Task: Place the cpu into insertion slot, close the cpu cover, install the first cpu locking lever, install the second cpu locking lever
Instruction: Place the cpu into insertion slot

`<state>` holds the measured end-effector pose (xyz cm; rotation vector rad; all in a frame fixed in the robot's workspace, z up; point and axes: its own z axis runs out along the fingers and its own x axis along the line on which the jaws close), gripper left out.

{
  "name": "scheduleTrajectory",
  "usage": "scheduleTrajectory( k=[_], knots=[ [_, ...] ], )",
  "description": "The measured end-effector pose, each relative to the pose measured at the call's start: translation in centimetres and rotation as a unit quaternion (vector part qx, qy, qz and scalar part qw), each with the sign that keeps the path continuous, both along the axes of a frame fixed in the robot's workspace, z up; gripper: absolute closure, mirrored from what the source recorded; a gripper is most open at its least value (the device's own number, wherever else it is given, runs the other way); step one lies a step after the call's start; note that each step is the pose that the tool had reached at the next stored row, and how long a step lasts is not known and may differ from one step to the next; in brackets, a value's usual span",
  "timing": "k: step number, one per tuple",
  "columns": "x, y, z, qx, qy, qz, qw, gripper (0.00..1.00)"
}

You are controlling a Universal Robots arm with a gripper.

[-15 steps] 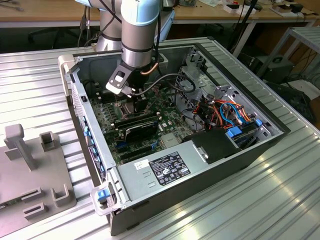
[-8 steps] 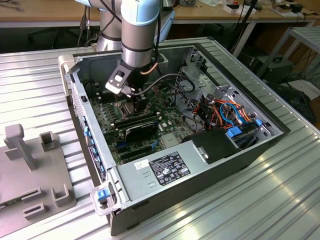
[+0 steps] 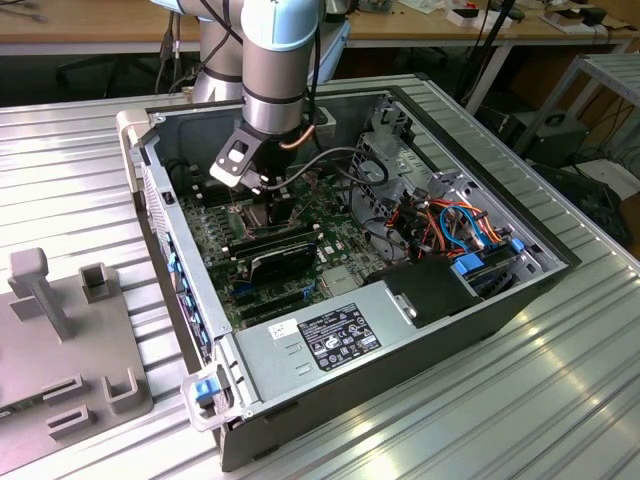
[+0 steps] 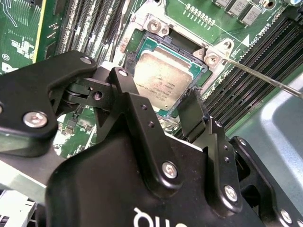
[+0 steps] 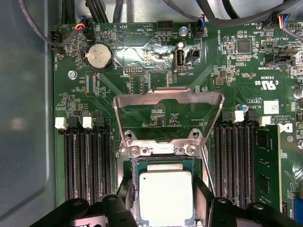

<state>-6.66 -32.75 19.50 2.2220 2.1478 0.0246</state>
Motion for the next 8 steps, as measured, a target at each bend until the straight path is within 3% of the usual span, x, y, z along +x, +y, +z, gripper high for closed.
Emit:
scheduleTrajectory(
  k=[8],
  knots=[
    [-0.05,0.01,-0.03,0.0002,-0.0001,0.0,1.0,0.38]
  ],
)
